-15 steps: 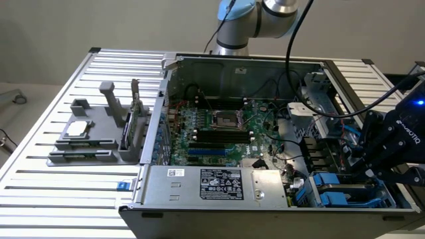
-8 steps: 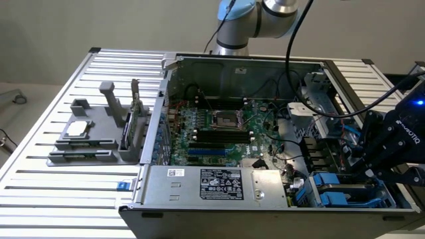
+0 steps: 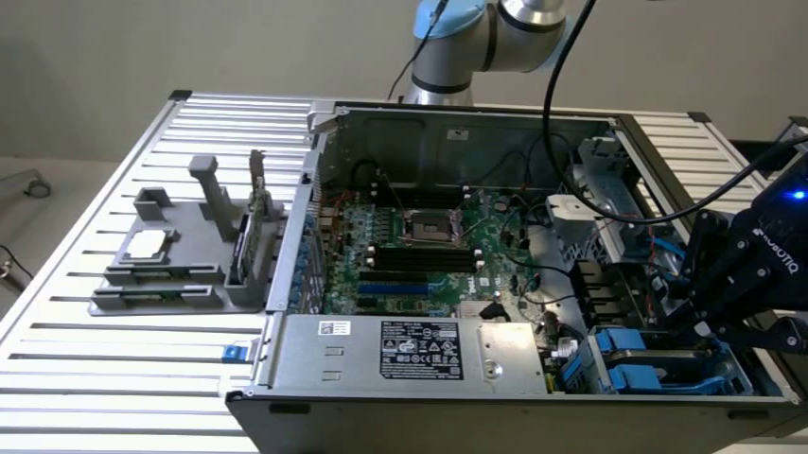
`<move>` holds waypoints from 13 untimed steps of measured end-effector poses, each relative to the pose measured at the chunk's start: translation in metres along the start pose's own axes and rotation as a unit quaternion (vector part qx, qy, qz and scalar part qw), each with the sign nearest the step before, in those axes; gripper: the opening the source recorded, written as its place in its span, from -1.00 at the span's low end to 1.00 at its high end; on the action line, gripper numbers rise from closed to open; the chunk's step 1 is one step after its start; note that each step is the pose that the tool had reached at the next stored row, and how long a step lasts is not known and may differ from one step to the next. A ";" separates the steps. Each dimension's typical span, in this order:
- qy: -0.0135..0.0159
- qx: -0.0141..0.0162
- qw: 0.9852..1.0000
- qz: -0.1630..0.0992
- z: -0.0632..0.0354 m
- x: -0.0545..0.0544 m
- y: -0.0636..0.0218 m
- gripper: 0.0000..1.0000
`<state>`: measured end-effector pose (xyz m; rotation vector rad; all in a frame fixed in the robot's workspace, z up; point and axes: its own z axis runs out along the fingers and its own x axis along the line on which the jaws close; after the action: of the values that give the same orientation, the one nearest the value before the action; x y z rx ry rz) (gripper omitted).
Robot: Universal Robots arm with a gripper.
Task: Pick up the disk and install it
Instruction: 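Insert the second disk wire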
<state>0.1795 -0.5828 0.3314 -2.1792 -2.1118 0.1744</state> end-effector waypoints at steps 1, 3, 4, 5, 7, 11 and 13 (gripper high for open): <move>0.000 0.000 1.000 0.000 0.0000 0.000 0.0000 -0.67; 0.001 0.000 1.000 0.000 0.0009 0.000 0.0004 -0.65; 0.001 0.000 1.000 0.000 0.0006 0.000 0.0003 -0.53; 0.000 0.000 1.000 0.000 0.0002 0.000 0.0001 -0.40; 0.000 0.000 1.000 0.000 -0.0004 0.000 -0.0001 -0.28; 0.000 0.002 1.000 0.000 -0.0035 0.000 -0.0006 -0.15; 0.000 0.004 1.000 0.000 -0.0056 0.000 -0.0009 -0.15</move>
<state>0.1794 -0.5829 0.3371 -2.1750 -2.1074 0.1827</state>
